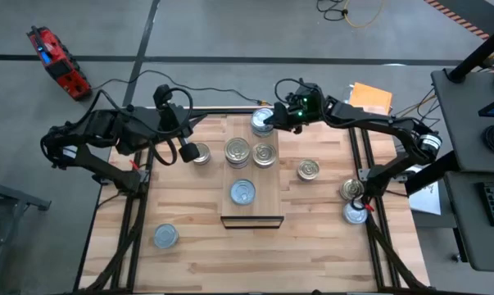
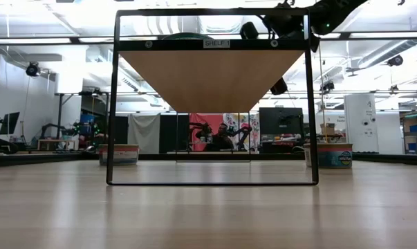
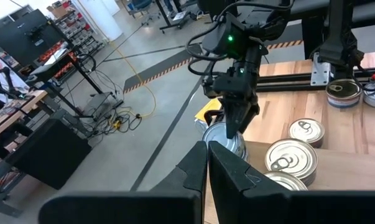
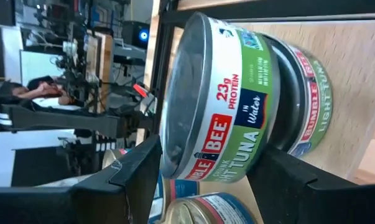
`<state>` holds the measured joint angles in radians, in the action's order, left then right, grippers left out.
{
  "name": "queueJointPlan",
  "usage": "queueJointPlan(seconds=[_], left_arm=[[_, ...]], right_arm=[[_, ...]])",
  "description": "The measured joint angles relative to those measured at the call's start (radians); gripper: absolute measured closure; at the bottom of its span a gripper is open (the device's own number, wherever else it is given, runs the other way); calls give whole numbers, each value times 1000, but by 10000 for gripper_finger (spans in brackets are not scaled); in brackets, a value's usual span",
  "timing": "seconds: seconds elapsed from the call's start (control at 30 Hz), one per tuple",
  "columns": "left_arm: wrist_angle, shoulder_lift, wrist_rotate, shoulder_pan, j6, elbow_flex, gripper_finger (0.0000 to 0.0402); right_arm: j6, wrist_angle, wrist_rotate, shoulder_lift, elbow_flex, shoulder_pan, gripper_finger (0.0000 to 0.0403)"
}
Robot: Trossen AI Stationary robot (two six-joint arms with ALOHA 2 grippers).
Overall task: Stack canned seafood by type on shelf
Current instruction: Stack the green tuna can on top of the green tuna can on the shelf
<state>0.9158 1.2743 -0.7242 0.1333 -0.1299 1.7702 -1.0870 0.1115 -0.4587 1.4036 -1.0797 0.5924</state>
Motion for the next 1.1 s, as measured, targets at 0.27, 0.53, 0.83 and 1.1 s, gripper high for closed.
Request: queueJointPlan(seconds=[0.27, 0.53, 0.83, 1.1], left_arm=[[-2, 0, 0, 0, 8, 0, 401], [-2, 0, 1, 0, 8, 0, 401], [-2, 0, 1, 0, 7, 0, 401], [-2, 0, 1, 0, 8, 0, 401]], right_arm=[[81, 151, 35, 0, -51, 4, 188], [142, 257, 45, 0, -119, 4, 188], [149, 259, 40, 32, -131, 1, 188], [162, 272, 33, 32, -139, 1, 188]])
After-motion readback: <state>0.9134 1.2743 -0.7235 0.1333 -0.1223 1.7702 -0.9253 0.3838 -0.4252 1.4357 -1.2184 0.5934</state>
